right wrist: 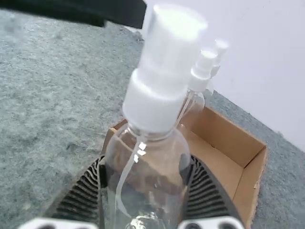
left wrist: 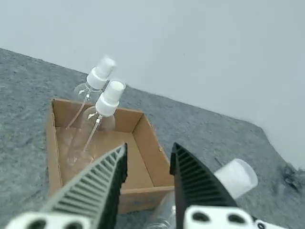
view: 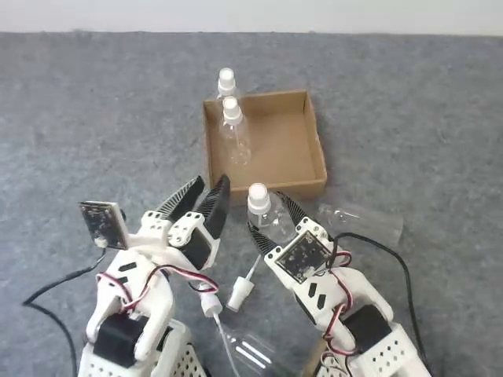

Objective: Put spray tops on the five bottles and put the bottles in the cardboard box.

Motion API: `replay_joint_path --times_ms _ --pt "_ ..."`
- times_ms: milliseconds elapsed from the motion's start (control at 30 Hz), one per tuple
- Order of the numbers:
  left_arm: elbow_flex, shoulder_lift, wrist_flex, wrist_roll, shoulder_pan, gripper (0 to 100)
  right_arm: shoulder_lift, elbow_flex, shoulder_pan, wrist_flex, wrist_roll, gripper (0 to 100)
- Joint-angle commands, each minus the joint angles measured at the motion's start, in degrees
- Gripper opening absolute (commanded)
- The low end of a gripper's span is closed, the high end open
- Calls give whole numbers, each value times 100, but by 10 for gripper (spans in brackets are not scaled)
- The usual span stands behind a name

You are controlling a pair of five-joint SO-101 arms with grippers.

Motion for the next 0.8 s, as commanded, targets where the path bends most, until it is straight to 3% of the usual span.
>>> replay_joint_path --times_ms 0,500,767 --pt "-127 -97 -229 -62 -70 137 -110 -246 31 22 9 6" --pt "866 -97 -1389 -387 -62 137 -110 -492 22 31 9 6" --pt "1156 -79 -1292 -914 677 137 -110 -466 22 31 9 6"
